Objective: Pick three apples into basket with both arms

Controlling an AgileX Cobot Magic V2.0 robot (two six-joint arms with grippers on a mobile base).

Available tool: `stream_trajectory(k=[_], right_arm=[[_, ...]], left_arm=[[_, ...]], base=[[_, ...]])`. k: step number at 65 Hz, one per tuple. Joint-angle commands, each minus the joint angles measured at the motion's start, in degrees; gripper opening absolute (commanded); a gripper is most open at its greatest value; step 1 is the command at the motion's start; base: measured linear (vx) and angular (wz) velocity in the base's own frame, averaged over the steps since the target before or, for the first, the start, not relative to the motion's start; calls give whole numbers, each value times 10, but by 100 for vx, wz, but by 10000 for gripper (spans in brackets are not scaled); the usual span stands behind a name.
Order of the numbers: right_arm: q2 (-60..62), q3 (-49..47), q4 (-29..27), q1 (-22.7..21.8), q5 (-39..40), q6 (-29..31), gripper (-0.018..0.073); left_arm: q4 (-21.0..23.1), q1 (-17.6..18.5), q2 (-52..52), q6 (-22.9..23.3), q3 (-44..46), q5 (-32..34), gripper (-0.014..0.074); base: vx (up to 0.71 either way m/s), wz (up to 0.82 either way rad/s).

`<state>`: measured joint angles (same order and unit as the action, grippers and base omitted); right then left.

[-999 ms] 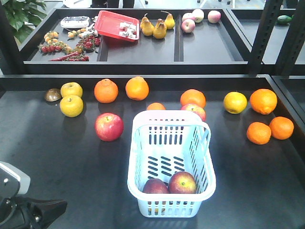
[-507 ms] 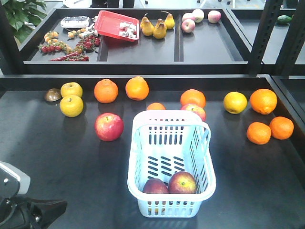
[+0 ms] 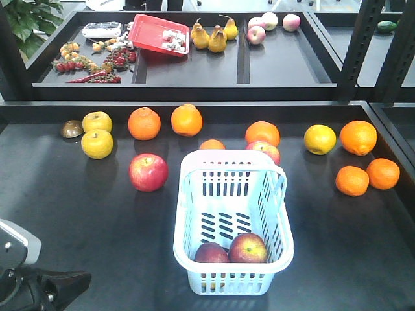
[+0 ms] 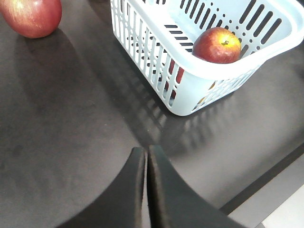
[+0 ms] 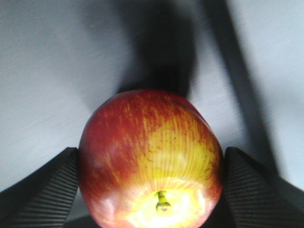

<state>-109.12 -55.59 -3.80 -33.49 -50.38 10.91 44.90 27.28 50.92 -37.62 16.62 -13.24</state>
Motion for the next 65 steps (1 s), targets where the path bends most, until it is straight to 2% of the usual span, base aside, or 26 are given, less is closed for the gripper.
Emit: stream_trajectory(k=[1,8,16,23,30,41,47,56,65], right_arm=[[58,-13,-50,-3,-14,45,71],[101,-13,-114,-3,-11,87,-13],[157,-13,-196,0,-17,143,-5],[221,-13,-269,27,-22,195,0],[287,-13,-309,83,-25,203,3],[364,-13,-359,218,-23,227,8],[384,-12,-367,296,0,224,10],[376,-12,-367,379,32,202,13],[349,-12,-367,456,72,207,35]], left_arm=[[12,0,-5,5,13,23,-7],[12,0,-5,5,13,23,-7],[12,0,-5,5,13,23,-7],[12,0,-5,5,13,23,-7],[12,0,-5,5,13,23,-7],[12,0,-5,5,13,23,-7],[12,0,-5,5,13,23,-7],[12,0,-5,5,13,23,-7],[12,0,-5,5,13,23,-7]], base=[[0,0],[0,0],[0,0],[0,0],[0,0],[0,0],[0,0],[0,0],[0,0]])
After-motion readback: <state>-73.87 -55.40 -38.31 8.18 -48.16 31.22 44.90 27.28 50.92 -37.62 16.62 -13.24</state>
